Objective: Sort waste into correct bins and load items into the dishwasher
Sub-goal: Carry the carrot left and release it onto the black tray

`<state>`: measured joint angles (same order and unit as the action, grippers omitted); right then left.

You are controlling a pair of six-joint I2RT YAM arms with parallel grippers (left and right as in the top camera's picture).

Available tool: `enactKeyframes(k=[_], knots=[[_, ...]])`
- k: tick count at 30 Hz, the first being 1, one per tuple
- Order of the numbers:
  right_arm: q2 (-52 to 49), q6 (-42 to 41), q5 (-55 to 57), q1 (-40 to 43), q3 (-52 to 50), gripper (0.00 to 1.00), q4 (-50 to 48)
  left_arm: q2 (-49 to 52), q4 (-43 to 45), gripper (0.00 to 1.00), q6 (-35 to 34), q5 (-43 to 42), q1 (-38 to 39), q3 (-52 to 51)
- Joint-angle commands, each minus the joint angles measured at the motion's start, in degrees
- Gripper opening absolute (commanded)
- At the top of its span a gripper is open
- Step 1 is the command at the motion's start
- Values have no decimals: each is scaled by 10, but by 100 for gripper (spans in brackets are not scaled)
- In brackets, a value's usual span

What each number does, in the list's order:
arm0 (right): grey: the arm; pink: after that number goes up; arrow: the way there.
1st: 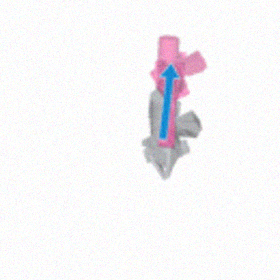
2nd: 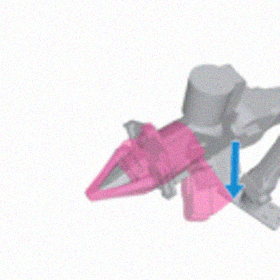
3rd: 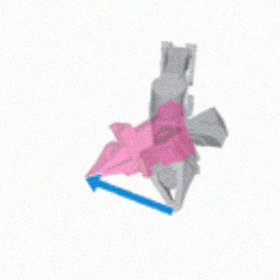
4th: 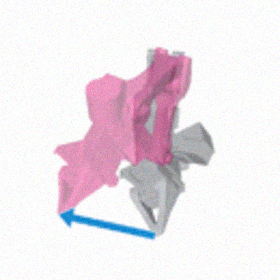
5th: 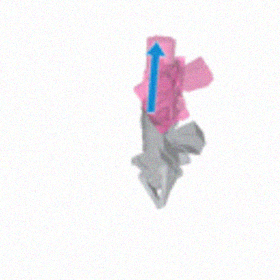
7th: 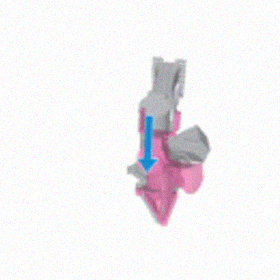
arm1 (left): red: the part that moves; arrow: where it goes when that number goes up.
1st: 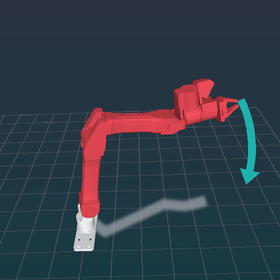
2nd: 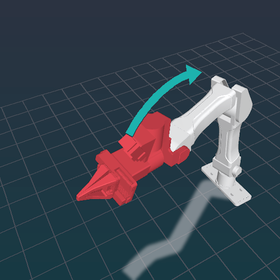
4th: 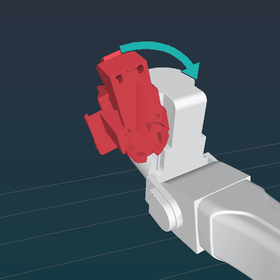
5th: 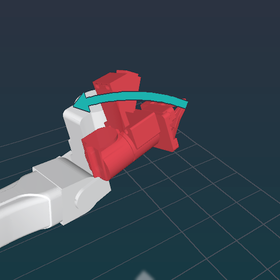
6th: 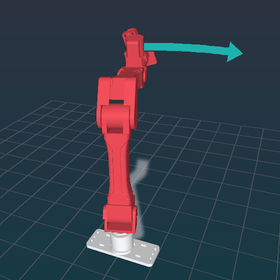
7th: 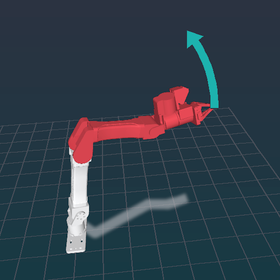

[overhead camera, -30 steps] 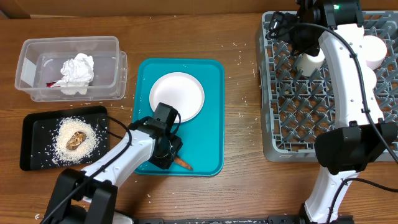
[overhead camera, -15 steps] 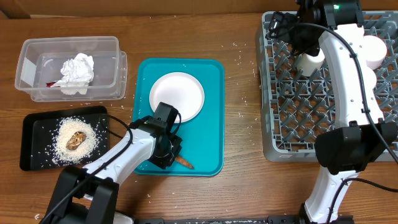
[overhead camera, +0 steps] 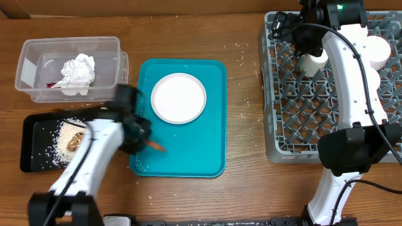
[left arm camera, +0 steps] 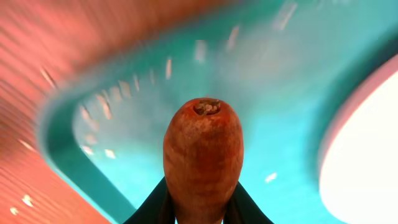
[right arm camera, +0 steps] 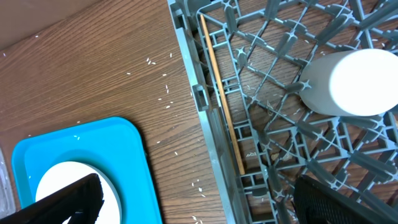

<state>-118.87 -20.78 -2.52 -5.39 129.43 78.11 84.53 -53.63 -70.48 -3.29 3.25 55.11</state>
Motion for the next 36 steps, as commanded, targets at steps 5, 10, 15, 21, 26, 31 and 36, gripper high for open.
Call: enactKeyframes(k=[5,10,15,21,26,31,36], knots=[[9,-1,5,-2,11,100,-2,-42,-5,23,49,117,-165,45],[9,-1,5,-2,11,100,-2,-31,23,25,51,143,-248,45],[9,-1,5,-2,11,100,-2,-1,79,26,81,159,-274,38],[9,-1,5,-2,12,100,-2,60,165,27,134,172,-275,38],[9,-1,5,-2,12,100,-2,98,204,31,148,172,-275,38],[9,-1,5,-2,12,100,-2,116,211,35,153,168,-275,38],[9,-1,5,-2,12,100,-2,114,210,40,176,153,-275,39]])
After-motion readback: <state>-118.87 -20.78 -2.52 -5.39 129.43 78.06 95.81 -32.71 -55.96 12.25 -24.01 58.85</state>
